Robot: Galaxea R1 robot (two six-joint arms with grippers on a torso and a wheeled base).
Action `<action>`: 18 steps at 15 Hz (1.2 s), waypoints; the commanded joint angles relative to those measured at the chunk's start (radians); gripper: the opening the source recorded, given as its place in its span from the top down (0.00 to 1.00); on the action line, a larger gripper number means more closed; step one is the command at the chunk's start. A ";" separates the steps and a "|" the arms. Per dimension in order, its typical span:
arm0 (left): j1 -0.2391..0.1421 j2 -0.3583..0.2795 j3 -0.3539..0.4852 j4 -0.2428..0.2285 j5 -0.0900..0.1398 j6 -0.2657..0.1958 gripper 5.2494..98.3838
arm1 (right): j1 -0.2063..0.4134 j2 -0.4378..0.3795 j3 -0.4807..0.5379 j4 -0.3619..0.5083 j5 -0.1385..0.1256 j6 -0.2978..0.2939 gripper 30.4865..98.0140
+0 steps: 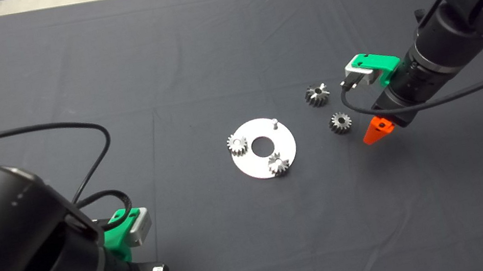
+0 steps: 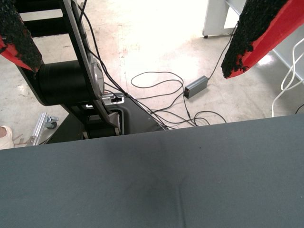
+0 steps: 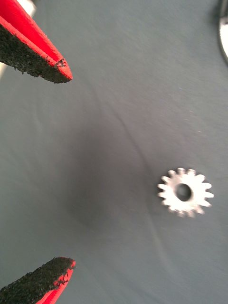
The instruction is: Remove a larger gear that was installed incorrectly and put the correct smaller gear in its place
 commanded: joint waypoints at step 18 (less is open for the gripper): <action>0.041 -0.003 0.025 -0.019 0.001 -0.008 0.01 | -0.131 -0.021 0.045 -0.470 -0.023 0.241 0.02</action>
